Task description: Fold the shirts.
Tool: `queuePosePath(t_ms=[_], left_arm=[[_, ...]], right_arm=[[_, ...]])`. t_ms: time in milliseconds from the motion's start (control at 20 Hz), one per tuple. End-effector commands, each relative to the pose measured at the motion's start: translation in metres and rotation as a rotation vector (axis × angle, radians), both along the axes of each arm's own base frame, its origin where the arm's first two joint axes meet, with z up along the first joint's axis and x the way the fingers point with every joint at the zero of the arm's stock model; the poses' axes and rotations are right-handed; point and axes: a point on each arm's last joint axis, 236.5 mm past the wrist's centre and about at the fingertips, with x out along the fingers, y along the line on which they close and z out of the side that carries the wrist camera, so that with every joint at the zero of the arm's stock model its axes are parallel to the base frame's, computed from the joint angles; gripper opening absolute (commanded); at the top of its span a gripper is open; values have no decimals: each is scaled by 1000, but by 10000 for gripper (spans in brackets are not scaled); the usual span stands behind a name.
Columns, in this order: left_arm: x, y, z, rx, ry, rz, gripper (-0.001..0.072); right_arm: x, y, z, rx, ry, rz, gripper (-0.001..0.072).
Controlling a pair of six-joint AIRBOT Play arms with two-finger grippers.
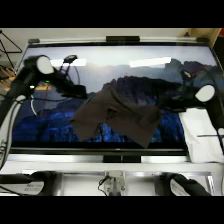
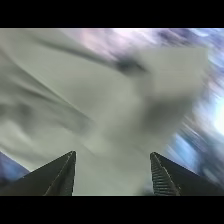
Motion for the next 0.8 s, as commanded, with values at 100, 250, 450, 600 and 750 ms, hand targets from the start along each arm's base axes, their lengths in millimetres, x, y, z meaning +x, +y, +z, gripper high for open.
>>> queuePosePath(t_ms=[100,250,450,600,750], left_arm=[[-92,58,-42,3,186,109,600],[-141,47,-96,-83,243,205,595],[-148,28,-130,-191,264,317,585],[-140,22,-142,-219,277,364,585],[-135,17,-158,-235,318,406,585]], right_arm=[[-91,-51,-24,-96,208,11,584],[-121,-27,-45,2,245,44,585],[-140,1,-63,122,302,67,585],[-143,3,-67,132,311,62,585],[-140,3,-67,129,298,56,585]])
